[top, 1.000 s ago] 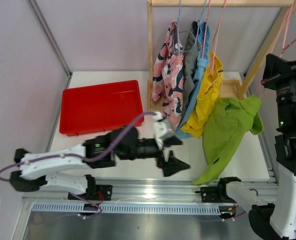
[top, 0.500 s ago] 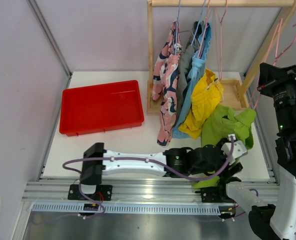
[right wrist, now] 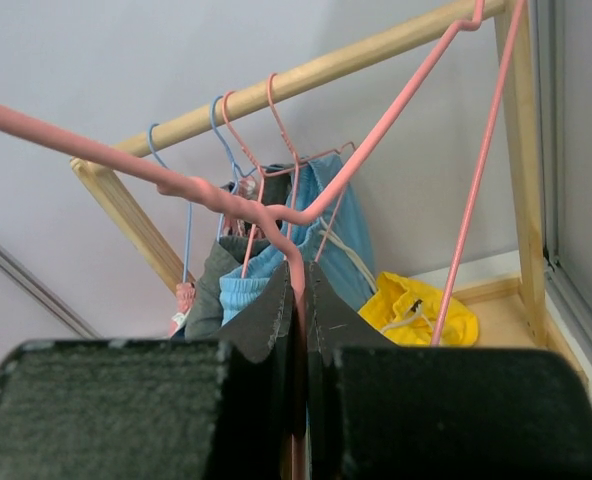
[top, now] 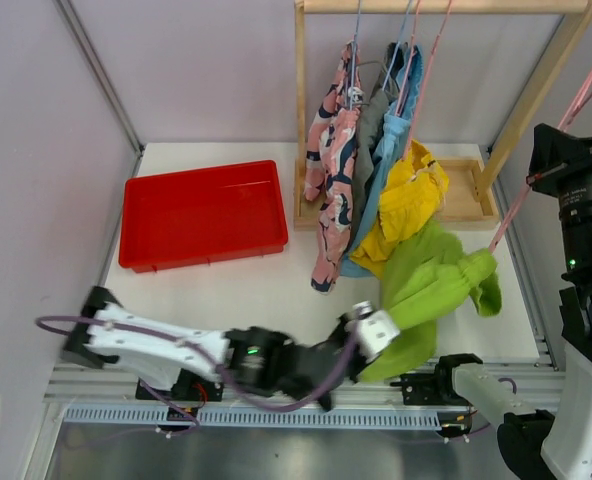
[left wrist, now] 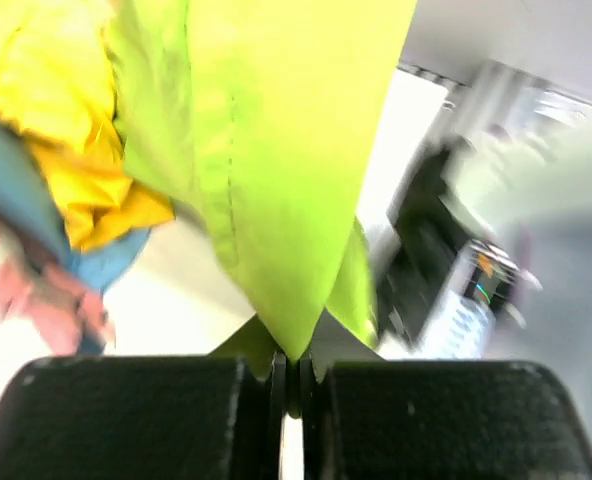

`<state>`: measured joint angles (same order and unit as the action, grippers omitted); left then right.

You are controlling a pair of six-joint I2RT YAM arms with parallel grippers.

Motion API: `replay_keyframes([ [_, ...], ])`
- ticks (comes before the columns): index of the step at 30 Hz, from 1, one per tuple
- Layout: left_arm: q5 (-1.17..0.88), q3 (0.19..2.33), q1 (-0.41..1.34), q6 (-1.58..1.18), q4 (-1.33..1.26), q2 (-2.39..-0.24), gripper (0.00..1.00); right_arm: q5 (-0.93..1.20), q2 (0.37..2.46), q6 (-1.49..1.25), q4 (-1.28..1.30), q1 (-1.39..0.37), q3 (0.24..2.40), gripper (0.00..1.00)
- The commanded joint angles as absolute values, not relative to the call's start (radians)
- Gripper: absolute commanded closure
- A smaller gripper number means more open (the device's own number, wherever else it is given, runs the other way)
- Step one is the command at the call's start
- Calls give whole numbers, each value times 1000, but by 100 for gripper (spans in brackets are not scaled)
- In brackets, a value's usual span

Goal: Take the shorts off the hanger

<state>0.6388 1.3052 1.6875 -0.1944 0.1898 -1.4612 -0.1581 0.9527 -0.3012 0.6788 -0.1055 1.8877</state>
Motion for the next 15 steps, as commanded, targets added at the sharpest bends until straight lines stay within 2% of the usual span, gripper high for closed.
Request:
replay_keyframes([
  [1,945,1260,1844,-357,375,-1186,100,-178,999,-282,552,-110,1875,100],
  [5,1141,1267,1888,-624,826,-981,100,-187,1066,-253,514,-107,1893,100],
  [8,1294,1302,1881,-553,894,-879,100,-167,1109,-261,518,-101,1913,100],
  [9,1324,1352,1843,-496,867,-864,100,-152,1111,-265,517,-101,1907,100],
  [11,1294,1380,1752,-161,699,-809,100,-143,1101,-273,511,-101,1875,100],
  [12,1260,1371,1653,-35,431,-781,100,-143,1088,-278,506,-100,1862,100],
  [13,1231,1371,1611,167,323,-746,100,-141,1083,-279,503,-100,1850,100],
  [15,1181,1403,1489,344,81,-747,100,-132,1066,-281,499,-100,1818,100],
])
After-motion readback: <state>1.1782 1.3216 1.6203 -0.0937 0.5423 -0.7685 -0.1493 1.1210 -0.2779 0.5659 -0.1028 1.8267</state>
